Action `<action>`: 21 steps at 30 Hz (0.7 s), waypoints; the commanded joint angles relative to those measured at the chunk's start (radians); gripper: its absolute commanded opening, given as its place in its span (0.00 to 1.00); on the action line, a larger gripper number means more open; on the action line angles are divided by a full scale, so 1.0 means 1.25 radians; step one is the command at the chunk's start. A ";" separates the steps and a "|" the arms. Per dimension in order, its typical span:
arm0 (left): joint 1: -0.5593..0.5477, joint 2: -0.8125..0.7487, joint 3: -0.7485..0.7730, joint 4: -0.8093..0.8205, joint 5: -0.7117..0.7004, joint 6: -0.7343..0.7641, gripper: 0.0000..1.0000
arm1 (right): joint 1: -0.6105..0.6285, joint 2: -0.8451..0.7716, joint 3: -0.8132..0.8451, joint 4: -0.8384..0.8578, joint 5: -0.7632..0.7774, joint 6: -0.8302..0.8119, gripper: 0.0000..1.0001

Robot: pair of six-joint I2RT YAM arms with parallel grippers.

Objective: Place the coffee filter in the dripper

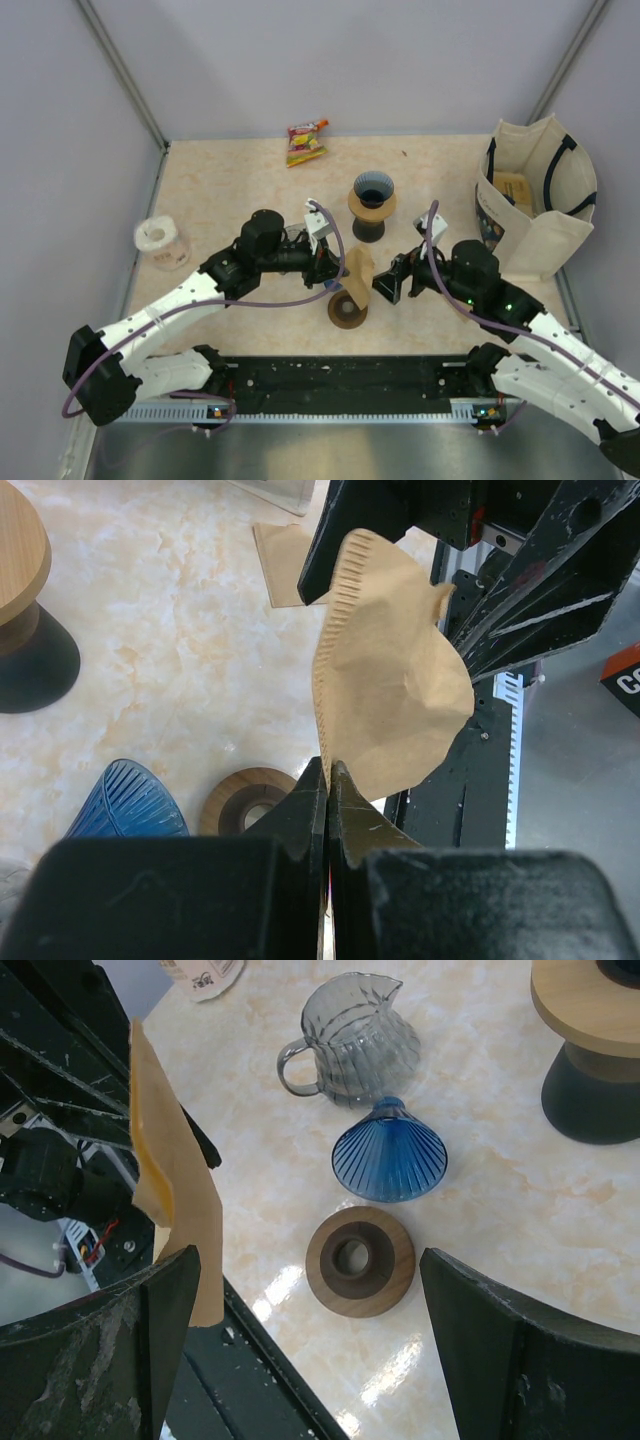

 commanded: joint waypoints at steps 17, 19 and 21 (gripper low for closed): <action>-0.002 -0.021 -0.005 0.026 0.025 0.018 0.00 | 0.008 -0.037 0.063 -0.049 0.108 0.000 0.92; -0.002 -0.029 -0.008 0.027 0.025 0.018 0.00 | 0.008 -0.026 0.079 -0.102 0.188 0.008 0.92; -0.002 -0.039 -0.014 0.029 0.016 0.022 0.00 | 0.008 -0.016 0.086 -0.133 0.226 0.015 0.92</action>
